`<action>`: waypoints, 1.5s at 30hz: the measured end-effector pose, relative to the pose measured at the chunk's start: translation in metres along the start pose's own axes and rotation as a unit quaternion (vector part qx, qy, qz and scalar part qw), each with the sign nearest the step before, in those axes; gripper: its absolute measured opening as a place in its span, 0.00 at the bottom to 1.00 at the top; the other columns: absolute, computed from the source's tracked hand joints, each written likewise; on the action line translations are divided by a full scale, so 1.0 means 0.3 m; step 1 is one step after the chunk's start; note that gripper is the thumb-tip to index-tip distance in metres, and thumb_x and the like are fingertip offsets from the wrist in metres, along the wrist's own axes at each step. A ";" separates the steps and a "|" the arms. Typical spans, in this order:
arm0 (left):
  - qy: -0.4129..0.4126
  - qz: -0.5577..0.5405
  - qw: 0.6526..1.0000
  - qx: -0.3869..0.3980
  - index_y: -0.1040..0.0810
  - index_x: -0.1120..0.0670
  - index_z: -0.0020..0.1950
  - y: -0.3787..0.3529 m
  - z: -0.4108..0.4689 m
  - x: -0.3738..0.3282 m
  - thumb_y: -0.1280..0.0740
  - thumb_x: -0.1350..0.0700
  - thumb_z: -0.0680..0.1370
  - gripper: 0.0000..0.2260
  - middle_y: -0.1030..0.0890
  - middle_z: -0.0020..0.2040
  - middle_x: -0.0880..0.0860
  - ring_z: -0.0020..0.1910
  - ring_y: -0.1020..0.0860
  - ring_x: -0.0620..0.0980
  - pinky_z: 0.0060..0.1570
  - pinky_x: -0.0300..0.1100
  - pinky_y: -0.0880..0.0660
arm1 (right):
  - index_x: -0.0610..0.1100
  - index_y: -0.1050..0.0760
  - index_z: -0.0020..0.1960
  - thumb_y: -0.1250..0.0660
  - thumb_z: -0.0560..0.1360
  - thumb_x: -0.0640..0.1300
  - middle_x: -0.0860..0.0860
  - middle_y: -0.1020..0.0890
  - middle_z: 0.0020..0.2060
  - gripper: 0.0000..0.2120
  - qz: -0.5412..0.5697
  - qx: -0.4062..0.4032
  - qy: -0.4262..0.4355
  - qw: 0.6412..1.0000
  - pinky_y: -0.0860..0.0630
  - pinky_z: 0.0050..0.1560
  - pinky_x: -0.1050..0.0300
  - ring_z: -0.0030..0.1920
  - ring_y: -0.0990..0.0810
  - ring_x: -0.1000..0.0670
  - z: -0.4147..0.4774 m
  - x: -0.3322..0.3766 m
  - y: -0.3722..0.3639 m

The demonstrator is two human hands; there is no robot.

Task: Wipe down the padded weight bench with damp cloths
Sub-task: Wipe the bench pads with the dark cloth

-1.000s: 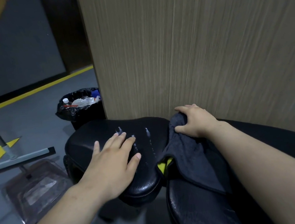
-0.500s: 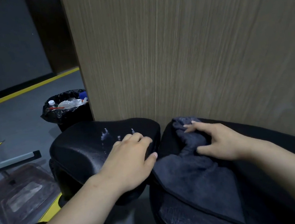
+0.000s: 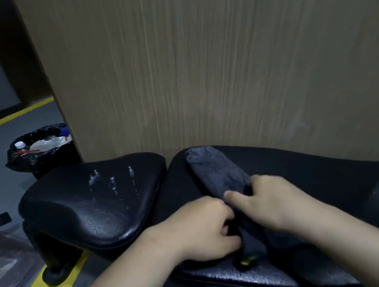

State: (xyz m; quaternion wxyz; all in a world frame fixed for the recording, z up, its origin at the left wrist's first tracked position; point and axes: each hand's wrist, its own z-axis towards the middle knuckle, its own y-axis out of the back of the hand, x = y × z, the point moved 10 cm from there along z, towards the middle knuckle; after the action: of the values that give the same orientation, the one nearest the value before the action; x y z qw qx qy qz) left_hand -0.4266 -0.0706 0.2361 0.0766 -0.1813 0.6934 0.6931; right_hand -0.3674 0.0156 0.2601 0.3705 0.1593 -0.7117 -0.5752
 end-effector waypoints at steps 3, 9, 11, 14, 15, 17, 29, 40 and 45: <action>-0.028 -0.018 0.996 0.084 0.23 0.53 0.40 -0.051 0.013 -0.059 0.31 0.49 0.74 0.09 0.23 0.32 0.46 0.30 0.26 0.43 0.34 0.42 0.28 | 0.41 0.23 0.54 0.38 0.73 0.67 0.42 0.18 0.54 0.29 -0.020 0.016 -0.009 1.000 0.29 0.46 0.56 0.55 0.21 0.43 0.011 -0.006 -0.025; -0.041 -0.013 0.989 -0.142 0.15 0.48 0.46 0.187 0.080 0.103 0.36 0.51 0.67 0.12 0.19 0.39 0.42 0.38 0.22 0.40 0.42 0.42 0.23 | 0.43 0.29 0.61 0.31 0.70 0.60 0.45 0.23 0.58 0.28 -0.089 -0.035 0.022 0.995 0.29 0.53 0.56 0.59 0.24 0.43 0.025 -0.033 -0.047; -0.042 0.021 0.982 -0.185 0.20 0.46 0.58 0.219 0.103 0.131 0.32 0.49 0.67 0.19 0.24 0.51 0.41 0.50 0.25 0.42 0.52 0.47 0.24 | 0.45 0.29 0.60 0.31 0.71 0.54 0.48 0.24 0.56 0.21 -0.091 -0.027 0.062 0.994 0.30 0.50 0.57 0.57 0.24 0.45 0.028 -0.036 -0.044; -0.042 0.043 0.992 -0.109 0.35 0.43 0.76 0.166 0.156 0.126 0.26 0.48 0.66 0.38 0.37 0.74 0.42 0.74 0.42 0.44 0.74 0.53 0.40 | 0.50 0.29 0.51 0.29 0.69 0.47 0.54 0.22 0.45 0.13 -0.052 0.028 0.133 0.989 0.32 0.42 0.61 0.47 0.23 0.50 0.015 -0.083 -0.003; -0.041 0.062 0.995 -0.073 0.38 0.41 0.78 0.136 0.171 0.111 0.25 0.47 0.66 0.42 0.43 0.78 0.42 0.78 0.50 0.43 0.77 0.57 0.49 | 0.51 0.29 0.48 0.29 0.68 0.45 0.55 0.22 0.41 0.12 -0.047 0.050 0.154 0.986 0.31 0.40 0.62 0.42 0.24 0.54 0.002 -0.106 0.011; -0.044 0.093 0.995 -0.013 0.42 0.40 0.79 0.084 0.196 0.069 0.23 0.42 0.64 0.47 0.45 0.79 0.40 0.78 0.55 0.40 0.75 0.64 0.58 | 0.52 0.29 0.47 0.29 0.67 0.43 0.57 0.21 0.40 0.12 -0.053 0.094 0.174 0.979 0.29 0.43 0.65 0.40 0.24 0.58 -0.026 -0.164 0.029; -0.022 0.126 0.991 0.027 0.29 0.43 0.47 0.036 0.193 0.020 0.25 0.31 0.58 0.26 0.27 0.46 0.41 0.45 0.27 0.41 0.45 0.40 0.28 | 0.53 0.29 0.66 0.36 0.65 0.74 0.57 0.27 0.56 0.37 -0.093 0.031 0.171 0.980 0.27 0.60 0.55 0.59 0.26 0.53 -0.078 -0.205 0.025; -0.018 0.189 0.975 -0.113 0.33 0.44 0.48 0.202 0.069 -0.075 0.32 0.40 0.68 0.16 0.21 0.37 0.44 0.40 0.21 0.48 0.39 0.45 0.29 | 0.49 0.26 0.38 0.29 0.63 0.46 0.55 0.20 0.31 0.07 0.082 0.056 0.156 0.983 0.26 0.34 0.57 0.33 0.22 0.56 -0.081 -0.224 0.142; 0.009 0.152 0.984 -0.094 0.30 0.43 0.48 0.208 0.072 -0.038 0.29 0.35 0.65 0.20 0.21 0.39 0.42 0.41 0.22 0.45 0.41 0.45 0.28 | 0.52 0.20 0.48 0.25 0.63 0.60 0.56 0.15 0.42 0.18 0.172 0.165 0.120 0.964 0.21 0.50 0.55 0.44 0.17 0.56 -0.029 -0.266 0.108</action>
State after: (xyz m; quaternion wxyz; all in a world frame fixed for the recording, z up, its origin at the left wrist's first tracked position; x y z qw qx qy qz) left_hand -0.4414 -0.0494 0.2978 -0.0534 -0.0868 0.6451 0.7573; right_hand -0.3008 0.0710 0.2634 0.5152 0.1618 -0.7636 -0.3540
